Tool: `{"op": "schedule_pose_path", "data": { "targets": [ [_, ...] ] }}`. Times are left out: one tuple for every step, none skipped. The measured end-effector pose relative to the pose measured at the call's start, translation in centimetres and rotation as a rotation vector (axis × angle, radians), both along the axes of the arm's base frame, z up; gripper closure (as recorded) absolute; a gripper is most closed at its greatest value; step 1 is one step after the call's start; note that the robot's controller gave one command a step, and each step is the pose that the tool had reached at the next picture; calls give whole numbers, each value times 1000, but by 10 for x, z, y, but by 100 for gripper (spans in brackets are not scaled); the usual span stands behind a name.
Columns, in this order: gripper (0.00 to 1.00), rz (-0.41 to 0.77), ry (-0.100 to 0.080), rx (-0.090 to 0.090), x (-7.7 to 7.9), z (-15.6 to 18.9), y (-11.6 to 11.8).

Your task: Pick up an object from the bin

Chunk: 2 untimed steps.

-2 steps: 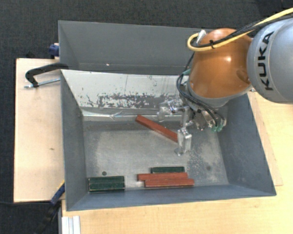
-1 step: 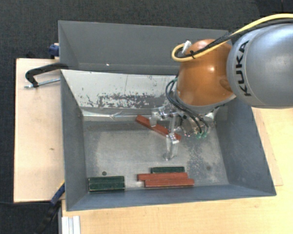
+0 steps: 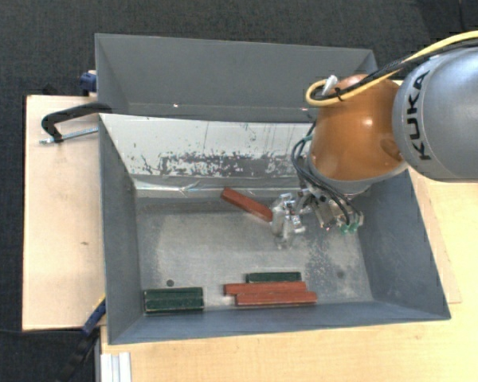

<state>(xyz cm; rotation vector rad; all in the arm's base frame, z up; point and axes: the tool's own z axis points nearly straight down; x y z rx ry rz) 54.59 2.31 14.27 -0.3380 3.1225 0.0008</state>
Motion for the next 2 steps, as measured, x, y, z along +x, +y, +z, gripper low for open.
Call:
{"op": "schedule_pose_path", "data": {
  "targets": [
    [0,0,0,1,0,0,0],
    [0,1,0,1,0,0,0]
  ]
}}
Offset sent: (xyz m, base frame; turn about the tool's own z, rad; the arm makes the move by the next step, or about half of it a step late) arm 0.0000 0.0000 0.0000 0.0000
